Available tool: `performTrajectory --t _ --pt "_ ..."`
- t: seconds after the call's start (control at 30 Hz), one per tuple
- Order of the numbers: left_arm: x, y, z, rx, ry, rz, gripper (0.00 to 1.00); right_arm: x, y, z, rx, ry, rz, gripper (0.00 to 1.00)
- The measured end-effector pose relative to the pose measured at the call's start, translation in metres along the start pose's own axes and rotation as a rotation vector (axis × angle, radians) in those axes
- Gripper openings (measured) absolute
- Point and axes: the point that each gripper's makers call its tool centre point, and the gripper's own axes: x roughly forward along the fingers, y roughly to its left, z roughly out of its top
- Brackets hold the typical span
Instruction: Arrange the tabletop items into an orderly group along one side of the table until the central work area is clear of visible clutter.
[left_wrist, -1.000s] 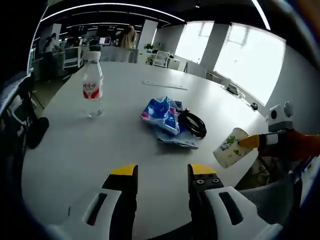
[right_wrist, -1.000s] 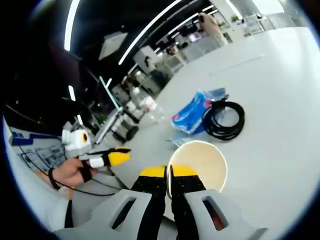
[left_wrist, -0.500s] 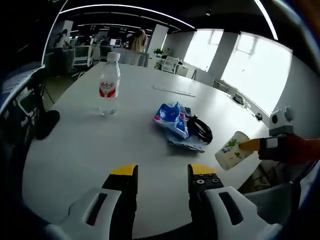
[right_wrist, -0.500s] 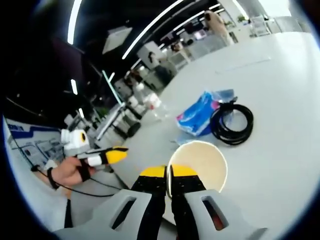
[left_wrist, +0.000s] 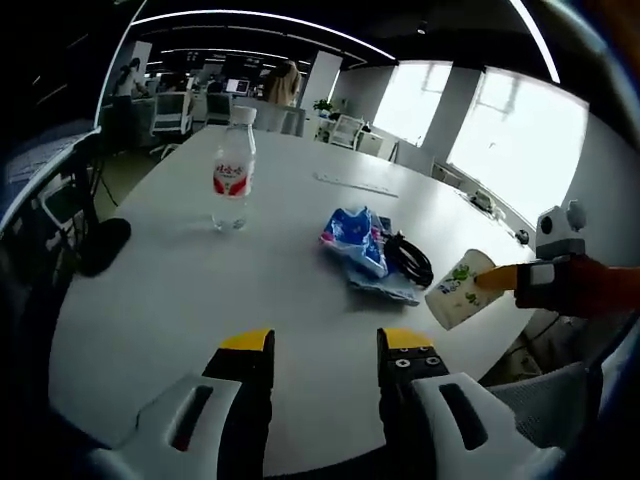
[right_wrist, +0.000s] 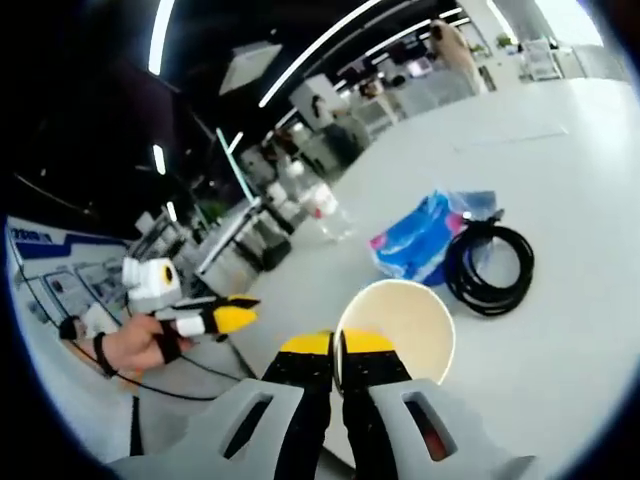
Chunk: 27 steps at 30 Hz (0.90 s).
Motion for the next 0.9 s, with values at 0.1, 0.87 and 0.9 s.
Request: performTrajectory --t 0.1,0.87,0.9 --pt "-0.001 0.003 -0.001 0.001 0.002 0.003 0.41 0.004 0.003 0.0 -0.011 0.009 0.01 0.0" --pt "-0.007 0.005 -0.006 0.004 0.022 0.006 0.45 0.041 0.029 0.007 -0.127 0.093 0.081 0.0" --pt "-0.007 0.005 -0.006 0.002 0.022 0.007 0.45 0.044 0.032 0.008 -0.14 0.1 0.088 0.0"
